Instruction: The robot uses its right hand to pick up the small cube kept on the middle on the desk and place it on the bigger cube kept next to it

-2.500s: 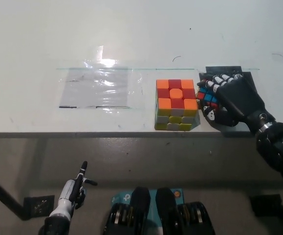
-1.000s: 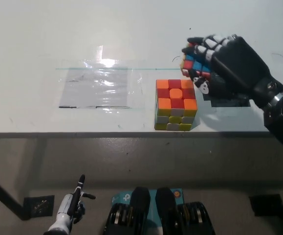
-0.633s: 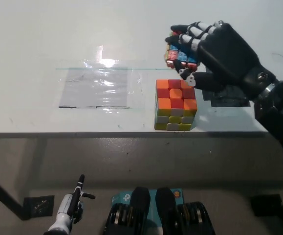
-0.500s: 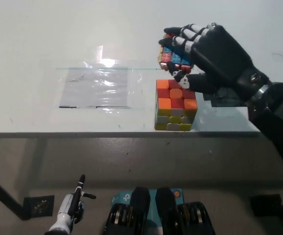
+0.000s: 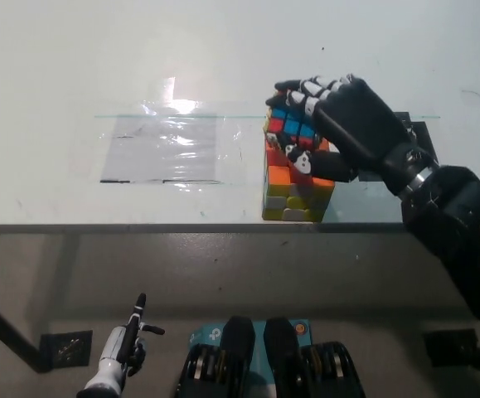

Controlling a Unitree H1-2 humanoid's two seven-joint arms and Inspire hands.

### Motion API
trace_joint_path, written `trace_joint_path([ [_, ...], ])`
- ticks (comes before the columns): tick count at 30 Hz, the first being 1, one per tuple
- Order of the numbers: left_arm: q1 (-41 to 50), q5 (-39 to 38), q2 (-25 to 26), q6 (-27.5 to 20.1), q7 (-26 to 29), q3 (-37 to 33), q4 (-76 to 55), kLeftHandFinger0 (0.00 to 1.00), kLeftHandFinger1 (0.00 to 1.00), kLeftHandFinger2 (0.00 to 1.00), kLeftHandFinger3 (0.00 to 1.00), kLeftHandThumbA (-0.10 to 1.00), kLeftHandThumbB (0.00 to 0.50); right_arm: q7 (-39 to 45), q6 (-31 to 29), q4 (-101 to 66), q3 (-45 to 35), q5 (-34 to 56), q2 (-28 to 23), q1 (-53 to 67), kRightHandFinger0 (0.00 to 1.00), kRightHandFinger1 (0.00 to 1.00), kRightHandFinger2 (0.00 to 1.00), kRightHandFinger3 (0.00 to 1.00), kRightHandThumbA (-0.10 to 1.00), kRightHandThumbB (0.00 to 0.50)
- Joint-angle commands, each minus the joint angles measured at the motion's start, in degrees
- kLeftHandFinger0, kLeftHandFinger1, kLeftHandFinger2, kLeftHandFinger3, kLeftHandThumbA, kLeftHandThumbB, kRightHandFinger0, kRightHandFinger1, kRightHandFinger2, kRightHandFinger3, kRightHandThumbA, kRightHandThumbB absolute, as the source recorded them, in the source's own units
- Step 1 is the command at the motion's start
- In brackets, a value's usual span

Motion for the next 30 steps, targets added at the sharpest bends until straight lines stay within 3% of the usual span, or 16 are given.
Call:
trace_joint_path([
  [1, -2.2, -0.8, 0.4, -1.5, -0.2, 0.5, -0.2, 0.00, 0.00, 0.00, 0.00, 1.00, 0.500, -2.0, -1.5, -0.2, -1.5, 1.4, -0.2, -1.3, 0.00, 0.09, 0.47, 0.20, -0.10, 0.199],
  [3, -2.2, 0.0, 0.5, -1.5, 0.5, -0.1, -0.2, 0.00, 0.02, 0.04, 0.00, 1.00, 0.500, -2.8, -2.0, 0.4, -1.1, 0.2, -0.7, -1.2, 0.00, 0.11, 0.51, 0.24, -0.10, 0.186],
  [5, -2.1, -0.3, 0.4, -1.5, 0.3, 0.2, -0.4, 0.00, 0.00, 0.00, 0.00, 1.00, 0.500, -1.1, -1.0, -0.5, -1.9, 2.0, -0.6, -0.4, 0.00, 0.10, 0.52, 0.26, -0.10, 0.163],
  [11, -2.7, -0.5, 0.5, -1.4, -0.1, 0.3, -0.1, 0.00, 0.00, 0.00, 0.00, 1.00, 0.500, -0.8, -0.3, -1.1, -3.0, 3.3, -0.1, 0.8, 0.00, 0.24, 0.61, 0.47, -0.10, 0.103],
  [13, -2.8, -0.4, 0.5, -1.5, 0.1, 0.2, -0.1, 0.00, 0.00, 0.00, 0.00, 1.00, 0.500, -1.0, -0.2, -1.2, -3.1, 3.2, 0.4, 1.1, 0.00, 0.27, 0.63, 0.52, -0.10, 0.128],
  [18, -3.1, -0.3, 0.7, -1.4, 0.0, 0.2, -0.1, 0.00, 0.00, 0.01, 0.00, 1.00, 0.500, -2.0, -0.8, -0.8, -3.3, 3.2, 1.2, 1.6, 0.00, 0.33, 0.71, 0.67, -0.10, 0.058],
  [19, -3.1, -0.4, 0.7, -1.4, -0.2, 0.2, -0.1, 0.00, 0.00, 0.00, 0.00, 1.00, 0.500, -0.3, 0.1, -1.2, -3.7, 5.1, 1.9, 1.8, 0.00, 0.21, 0.56, 0.71, -0.10, 0.005],
  [20, -3.1, -0.4, 0.7, -1.5, -0.2, 0.3, -0.1, 0.00, 0.00, 0.03, 0.01, 1.00, 0.500, 0.3, 0.6, -1.6, -3.8, 5.3, 2.1, 1.9, 0.00, 0.19, 0.53, 0.83, -0.10, 0.013],
  [21, -3.0, -0.7, 0.6, -1.5, -0.2, 0.5, -0.3, 0.00, 0.00, 0.01, 0.00, 1.00, 0.500, 0.6, 0.6, -1.6, -4.1, 6.1, 2.6, 2.0, 0.00, 0.10, 0.43, 0.87, -0.10, 0.006],
  [22, -3.1, -0.6, 0.6, -1.4, -0.1, 0.4, -0.2, 0.00, 0.00, 0.02, 0.00, 1.00, 0.500, 1.3, 0.9, -1.8, -4.0, 6.2, 2.5, 2.0, 0.01, 0.16, 0.51, 1.00, -0.10, 0.000],
  [23, -3.0, -0.5, 0.6, -1.5, -0.1, 0.3, -0.5, 0.00, 0.00, 0.00, 0.00, 1.00, 0.500, 2.6, 2.0, -2.4, -3.9, 6.0, 2.5, 2.1, 0.09, 0.27, 0.64, 1.00, -0.03, 0.053],
  [24, -3.0, -0.5, 0.6, -1.5, -0.1, 0.3, -0.4, 0.00, 0.00, 0.00, 0.00, 1.00, 0.500, 3.1, 2.3, -2.4, -3.5, 5.0, 2.2, 2.0, 0.26, 0.46, 0.85, 1.00, 0.35, 0.116],
  [25, -3.1, -0.5, 0.6, -1.5, -0.1, 0.3, -0.2, 0.00, 0.00, 0.00, 0.00, 1.00, 0.500, 3.6, 2.6, -2.4, -2.9, 3.6, 1.9, 1.8, 0.29, 0.50, 0.89, 1.00, 0.53, 0.161],
  [26, -2.9, 0.3, 0.6, -1.5, 0.6, -0.3, -0.3, 0.00, 0.00, 0.00, 0.00, 1.00, 0.500, 3.8, 3.1, -3.0, -2.6, 2.7, 1.6, 2.5, 0.38, 0.63, 0.99, 1.00, 0.61, 0.211],
  [28, -2.8, 0.8, 0.7, -1.5, 1.0, -0.8, -0.2, 0.00, 0.00, 0.00, 0.00, 1.00, 0.500, 5.4, 4.2, -3.9, -2.1, 1.8, 1.3, 2.6, 0.54, 0.81, 1.00, 1.00, 0.69, 0.226],
  [30, -2.8, -0.5, 0.6, -1.5, -0.5, 0.1, -0.3, 0.00, 0.00, 0.00, 0.00, 1.00, 0.500, 5.7, 4.6, -4.2, -1.8, 1.2, 1.3, 2.6, 0.58, 0.86, 1.00, 1.00, 0.68, 0.216],
])
